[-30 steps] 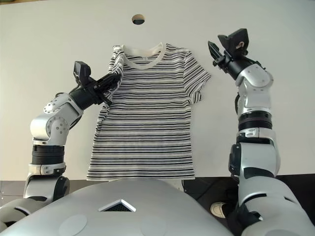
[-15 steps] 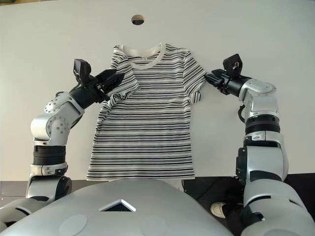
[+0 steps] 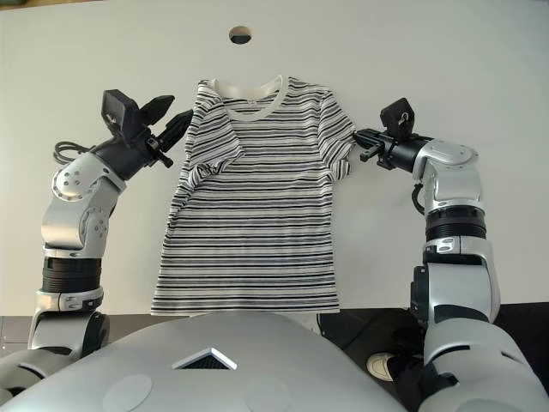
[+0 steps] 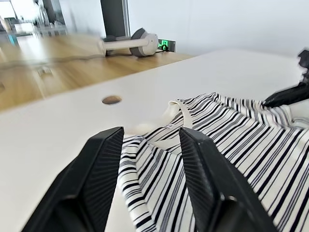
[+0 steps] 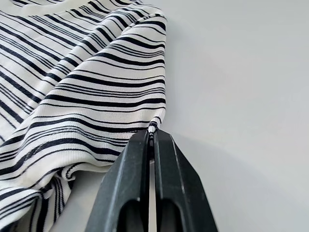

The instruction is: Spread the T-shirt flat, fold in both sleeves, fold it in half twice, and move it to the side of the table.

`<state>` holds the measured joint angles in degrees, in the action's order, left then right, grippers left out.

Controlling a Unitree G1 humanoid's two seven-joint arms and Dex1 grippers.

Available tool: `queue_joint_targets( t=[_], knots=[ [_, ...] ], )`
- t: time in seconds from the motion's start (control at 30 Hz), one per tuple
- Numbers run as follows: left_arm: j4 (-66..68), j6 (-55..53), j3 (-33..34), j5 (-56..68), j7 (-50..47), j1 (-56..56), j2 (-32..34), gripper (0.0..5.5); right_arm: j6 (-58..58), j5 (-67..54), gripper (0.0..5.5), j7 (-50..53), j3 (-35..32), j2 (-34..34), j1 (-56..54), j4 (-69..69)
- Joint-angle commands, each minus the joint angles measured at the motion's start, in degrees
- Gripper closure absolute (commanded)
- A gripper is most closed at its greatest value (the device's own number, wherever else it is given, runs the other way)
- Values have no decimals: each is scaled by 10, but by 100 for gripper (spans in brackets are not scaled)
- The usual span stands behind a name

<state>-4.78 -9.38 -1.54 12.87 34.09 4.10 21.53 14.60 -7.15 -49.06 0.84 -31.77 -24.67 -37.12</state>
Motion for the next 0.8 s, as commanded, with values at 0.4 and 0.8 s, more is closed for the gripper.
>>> queue_joint_targets(
  t=[0.4, 0.8],
  knots=[
    [111, 467, -27, -216, 53, -69, 152, 335, 131, -58, 536, 2, -8, 1, 48, 295],
    [123, 708, -8, -429, -103, -48, 201, 335, 216, -72, 536, 56, 88, 136, -9, 322]
  ],
)
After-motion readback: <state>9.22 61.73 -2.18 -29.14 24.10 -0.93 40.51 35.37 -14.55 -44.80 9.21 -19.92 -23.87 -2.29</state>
